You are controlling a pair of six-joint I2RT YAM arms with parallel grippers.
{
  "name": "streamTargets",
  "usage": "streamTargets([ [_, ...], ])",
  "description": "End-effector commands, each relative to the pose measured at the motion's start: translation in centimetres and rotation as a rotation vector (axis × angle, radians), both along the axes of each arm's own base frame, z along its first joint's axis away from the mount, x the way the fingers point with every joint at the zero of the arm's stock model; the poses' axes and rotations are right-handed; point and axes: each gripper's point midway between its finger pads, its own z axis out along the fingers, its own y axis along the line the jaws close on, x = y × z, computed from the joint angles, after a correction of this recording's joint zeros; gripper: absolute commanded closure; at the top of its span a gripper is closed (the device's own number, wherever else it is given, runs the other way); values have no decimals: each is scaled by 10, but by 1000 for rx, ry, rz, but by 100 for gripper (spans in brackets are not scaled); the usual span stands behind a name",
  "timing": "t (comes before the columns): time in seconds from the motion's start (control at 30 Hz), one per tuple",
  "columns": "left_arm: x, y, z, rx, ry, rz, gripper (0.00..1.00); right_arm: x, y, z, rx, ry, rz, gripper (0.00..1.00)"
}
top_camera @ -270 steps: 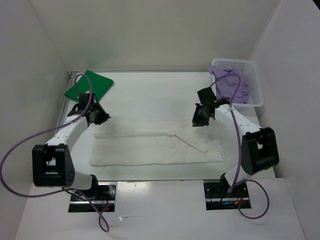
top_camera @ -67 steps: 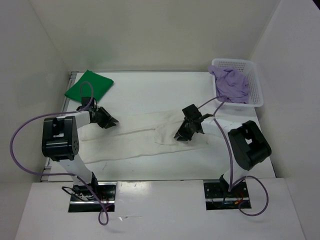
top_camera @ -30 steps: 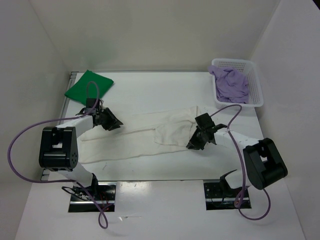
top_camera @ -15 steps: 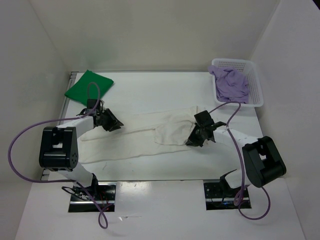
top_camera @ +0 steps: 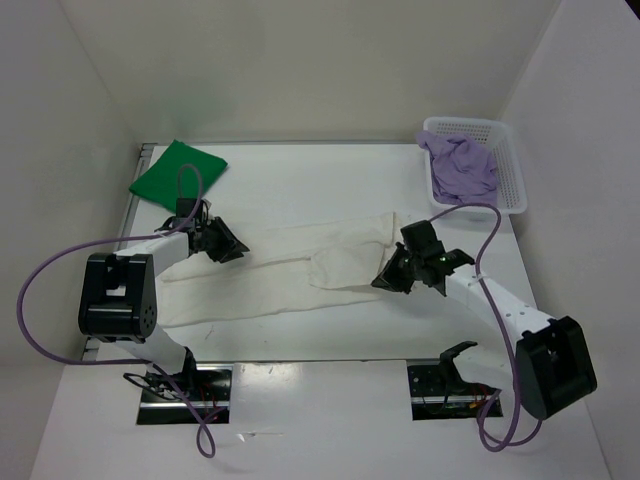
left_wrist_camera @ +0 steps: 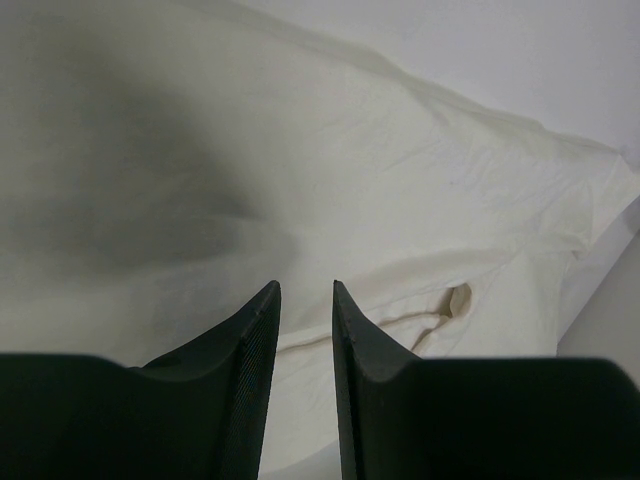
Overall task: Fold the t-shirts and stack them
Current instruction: Fold the other side of the tshirt into a rectangle
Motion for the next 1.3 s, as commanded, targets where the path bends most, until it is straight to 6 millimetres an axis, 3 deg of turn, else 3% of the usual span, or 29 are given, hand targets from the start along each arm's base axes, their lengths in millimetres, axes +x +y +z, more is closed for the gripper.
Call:
streamTargets([
  [0.0,8,-2,14,-8,-55,7,65,-22,0,4,35,62,2,100],
  [0.3,9,-2,16,-8,-55,7,65,-38,2,-11,81,119,-24,100],
  [0.37,12,-2,20,-8,-64,7,65,-33,0,-14,62,108,-38,94],
  [0.43,10,-1,18,-3,-57,0,65,-32,-2,-22,38,123,-37,81],
  [0.63,16,3,25,39,-80,-21,65,-12,-8,1,-35,44,-7,66],
  [0.7,14,5,26,54,-83,-24,65,-3,-6,11,-34,8,-5,72],
  [0.77,15,7,27,68,-83,-24,65,2,-1,3,-33,26,13,83],
  [0.8,15,7,27,68,-83,-24,65,15,6,8,-7,-14,18,93],
  [0.87,7,7,15,68,-48,-26,64,25,12,-6,-18,-8,22,99],
  [1.0,-2,8,-10,39,32,-21,63,49,16,-31,-53,-1,3,99],
  [1.13,-6,22,-21,-9,79,37,62,37,7,-66,-107,94,-11,99],
  [1.2,-8,29,-25,-11,98,59,60,24,0,-76,-124,122,-23,100],
  [1.27,-15,41,-31,-29,133,107,59,23,-6,-71,-138,100,-46,100],
])
